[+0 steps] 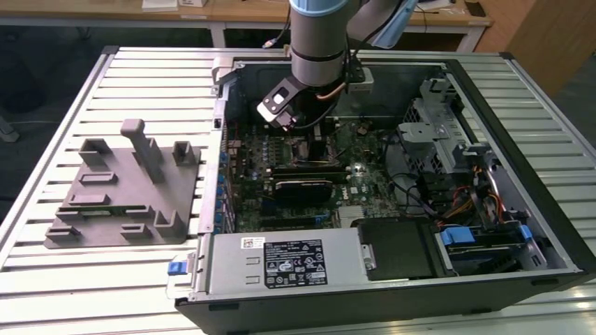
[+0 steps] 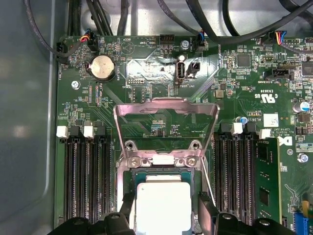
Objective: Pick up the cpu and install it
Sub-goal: 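Place the cpu into insertion slot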
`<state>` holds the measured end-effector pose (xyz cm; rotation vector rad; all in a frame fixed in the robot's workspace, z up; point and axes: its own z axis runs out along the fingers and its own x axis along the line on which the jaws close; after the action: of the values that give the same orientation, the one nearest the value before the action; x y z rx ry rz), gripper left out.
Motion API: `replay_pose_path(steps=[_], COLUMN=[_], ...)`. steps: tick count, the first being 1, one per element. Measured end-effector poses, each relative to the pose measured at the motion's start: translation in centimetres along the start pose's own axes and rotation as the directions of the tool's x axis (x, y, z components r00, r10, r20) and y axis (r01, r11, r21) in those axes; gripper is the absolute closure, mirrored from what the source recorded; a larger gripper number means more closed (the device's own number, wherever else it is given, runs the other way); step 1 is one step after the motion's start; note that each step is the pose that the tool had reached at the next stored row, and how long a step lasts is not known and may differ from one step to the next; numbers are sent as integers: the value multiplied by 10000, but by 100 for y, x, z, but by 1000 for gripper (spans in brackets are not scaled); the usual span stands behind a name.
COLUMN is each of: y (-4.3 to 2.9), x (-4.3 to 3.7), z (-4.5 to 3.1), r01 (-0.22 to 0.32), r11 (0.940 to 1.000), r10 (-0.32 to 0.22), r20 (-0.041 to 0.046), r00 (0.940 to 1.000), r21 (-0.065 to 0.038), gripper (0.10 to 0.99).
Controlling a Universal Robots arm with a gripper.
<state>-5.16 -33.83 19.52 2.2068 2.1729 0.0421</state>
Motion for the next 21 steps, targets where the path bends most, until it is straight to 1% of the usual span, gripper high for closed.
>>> replay_pose_path(steps=[5,12,13,14,15,17,19,21], y=[2,2,2,2,2,2,1,1], x=[0,0,0,0,0,-1,-1,-1], z=[-37,-38,-38,-38,-38,-38,-39,-39], r01=[0,-1,-2,-2,-2,-3,-3,-3], r11=[10000,10000,10000,10000,10000,10000,10000,10000], r10=[0,1,2,2,2,3,3,3], r20=[1,1,0,1,0,2,4,3], r00=[10000,10000,10000,10000,10000,10000,10000,10000], r21=[0,0,1,1,0,1,3,2], gripper=[471,471,486,549,549,671,671,780])
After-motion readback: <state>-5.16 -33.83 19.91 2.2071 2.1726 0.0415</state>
